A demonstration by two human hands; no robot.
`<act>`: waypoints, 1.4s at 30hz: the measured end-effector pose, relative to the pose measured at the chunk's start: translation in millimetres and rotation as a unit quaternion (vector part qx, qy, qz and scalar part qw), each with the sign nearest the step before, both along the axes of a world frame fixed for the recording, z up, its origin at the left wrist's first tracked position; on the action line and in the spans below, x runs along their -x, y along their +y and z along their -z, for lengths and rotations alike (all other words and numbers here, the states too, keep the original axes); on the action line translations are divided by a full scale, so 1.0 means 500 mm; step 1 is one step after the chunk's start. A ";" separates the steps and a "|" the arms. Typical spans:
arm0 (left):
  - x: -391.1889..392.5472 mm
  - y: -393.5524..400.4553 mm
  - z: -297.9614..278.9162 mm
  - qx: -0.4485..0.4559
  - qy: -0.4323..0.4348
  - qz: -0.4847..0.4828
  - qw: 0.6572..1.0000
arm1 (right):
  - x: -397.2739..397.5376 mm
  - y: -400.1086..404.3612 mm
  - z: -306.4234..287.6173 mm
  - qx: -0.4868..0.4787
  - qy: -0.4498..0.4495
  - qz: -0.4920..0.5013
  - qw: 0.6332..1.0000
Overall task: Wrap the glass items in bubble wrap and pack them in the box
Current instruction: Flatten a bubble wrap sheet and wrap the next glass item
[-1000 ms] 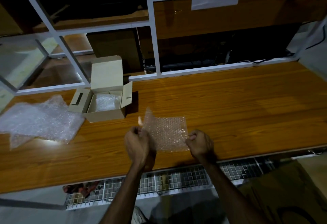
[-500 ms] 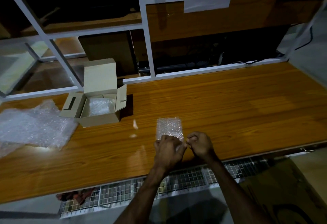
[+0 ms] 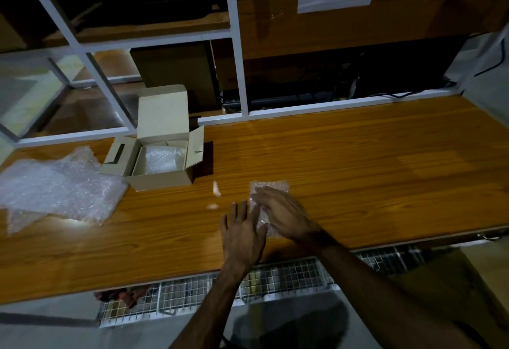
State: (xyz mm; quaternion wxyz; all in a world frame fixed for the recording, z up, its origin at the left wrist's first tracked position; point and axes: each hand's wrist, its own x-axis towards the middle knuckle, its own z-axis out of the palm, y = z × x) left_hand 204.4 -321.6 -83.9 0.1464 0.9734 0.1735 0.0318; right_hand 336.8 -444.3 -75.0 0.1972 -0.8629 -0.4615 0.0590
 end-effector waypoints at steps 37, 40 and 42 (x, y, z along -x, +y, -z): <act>0.070 0.188 -0.201 0.483 -0.266 -0.145 0.822 | 0.072 0.166 -0.192 -0.352 0.335 0.178 0.855; 0.083 0.230 -0.206 0.476 -0.256 -0.173 0.823 | 0.072 0.194 -0.190 -0.330 0.335 0.118 0.874; 0.091 0.257 -0.211 0.470 -0.262 -0.181 0.823 | 0.072 0.210 -0.203 -0.275 0.347 0.087 0.892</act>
